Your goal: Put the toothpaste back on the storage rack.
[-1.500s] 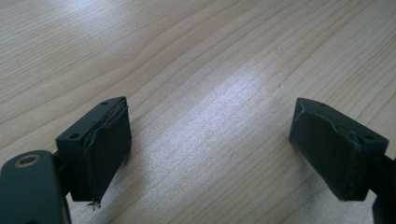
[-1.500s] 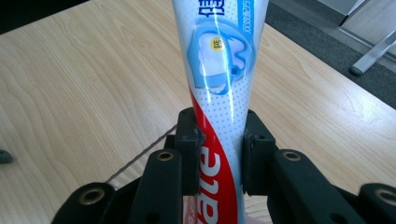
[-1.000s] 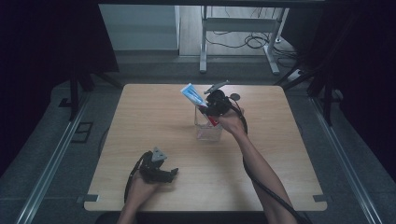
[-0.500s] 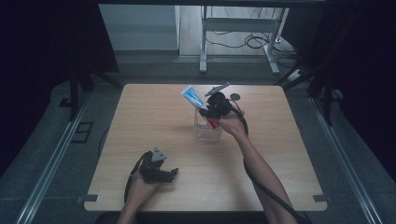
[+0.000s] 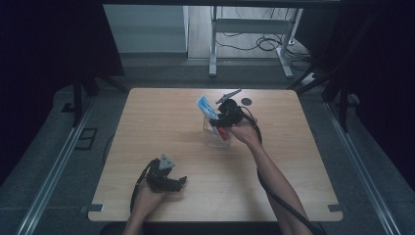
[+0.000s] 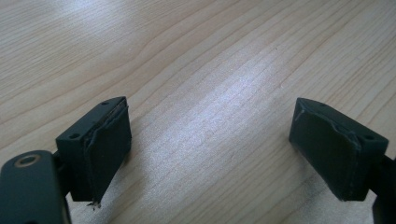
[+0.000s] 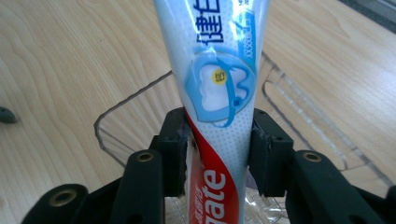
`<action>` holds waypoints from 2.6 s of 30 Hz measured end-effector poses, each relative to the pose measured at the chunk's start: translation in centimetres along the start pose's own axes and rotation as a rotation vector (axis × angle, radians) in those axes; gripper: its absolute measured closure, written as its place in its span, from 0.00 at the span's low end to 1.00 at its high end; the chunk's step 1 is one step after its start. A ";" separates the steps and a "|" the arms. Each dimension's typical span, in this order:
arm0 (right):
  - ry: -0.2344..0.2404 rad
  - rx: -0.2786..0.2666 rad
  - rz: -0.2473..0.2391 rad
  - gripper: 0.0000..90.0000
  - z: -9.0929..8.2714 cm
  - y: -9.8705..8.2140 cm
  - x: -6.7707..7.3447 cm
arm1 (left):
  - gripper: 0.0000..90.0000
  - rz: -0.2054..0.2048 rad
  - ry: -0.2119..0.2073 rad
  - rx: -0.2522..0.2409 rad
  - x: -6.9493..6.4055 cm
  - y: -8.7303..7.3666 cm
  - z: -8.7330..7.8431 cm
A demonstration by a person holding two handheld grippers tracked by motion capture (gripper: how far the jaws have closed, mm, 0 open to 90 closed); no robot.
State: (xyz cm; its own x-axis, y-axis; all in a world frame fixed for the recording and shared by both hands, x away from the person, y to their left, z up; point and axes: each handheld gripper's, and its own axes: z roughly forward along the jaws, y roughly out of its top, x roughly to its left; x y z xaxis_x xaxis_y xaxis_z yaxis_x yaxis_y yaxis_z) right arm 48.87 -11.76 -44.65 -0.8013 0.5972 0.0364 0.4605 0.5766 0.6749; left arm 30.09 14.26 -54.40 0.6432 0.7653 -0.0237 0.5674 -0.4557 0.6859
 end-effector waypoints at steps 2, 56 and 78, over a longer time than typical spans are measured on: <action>0.003 0.005 -0.004 0.65 0.1 -0.2 0.0 | 0.14 0.000 0.000 0.000 0.0 0.0 0.0; 0.011 -0.038 -0.005 0.26 -3.0 -0.1 1.4 | 0.14 0.001 -0.001 0.000 0.0 0.0 0.0; 0.028 -0.051 -0.017 0.08 -4.4 -1.0 2.1 | 0.14 -0.001 -0.001 -0.002 0.0 0.0 0.0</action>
State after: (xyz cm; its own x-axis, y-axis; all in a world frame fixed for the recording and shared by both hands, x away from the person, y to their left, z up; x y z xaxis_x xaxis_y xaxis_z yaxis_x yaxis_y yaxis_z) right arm 45.08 -13.53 -42.04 -0.8196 0.5712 0.0443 0.4267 0.5569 0.7126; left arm 30.09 14.25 -54.41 0.6435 0.7650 -0.0252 0.5669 -0.4542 0.6872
